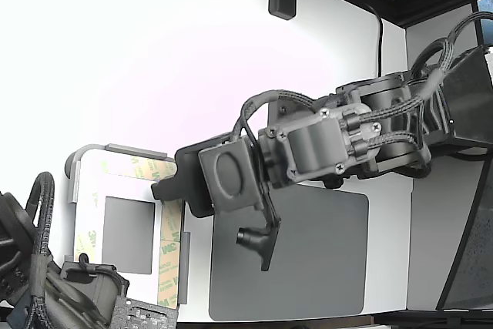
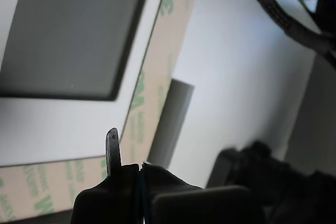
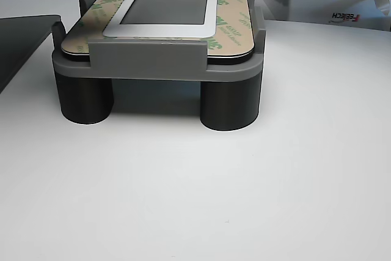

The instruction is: Peel off protective film from adhesive tape.

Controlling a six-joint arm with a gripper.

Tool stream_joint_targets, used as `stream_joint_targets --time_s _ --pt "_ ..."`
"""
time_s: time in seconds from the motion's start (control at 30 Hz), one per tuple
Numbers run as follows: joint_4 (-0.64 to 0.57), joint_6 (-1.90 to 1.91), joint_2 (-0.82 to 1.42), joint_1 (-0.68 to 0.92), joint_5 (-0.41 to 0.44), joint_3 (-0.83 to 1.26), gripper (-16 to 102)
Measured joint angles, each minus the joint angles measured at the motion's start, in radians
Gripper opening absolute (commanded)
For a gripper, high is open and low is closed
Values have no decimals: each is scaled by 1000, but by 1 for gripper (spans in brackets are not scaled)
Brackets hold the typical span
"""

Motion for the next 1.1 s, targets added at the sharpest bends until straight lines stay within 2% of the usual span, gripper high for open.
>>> stream_joint_targets --time_s 0.33,0.53,0.87,1.1 --pt "-21 -34 -195 120 48 -133 -12" --pt "0 -37 -175 126 17 -140 -12" --pt "-12 -20 -166 126 32 -144 -12" --pt "23 -74 -167 127 20 -152 -12"
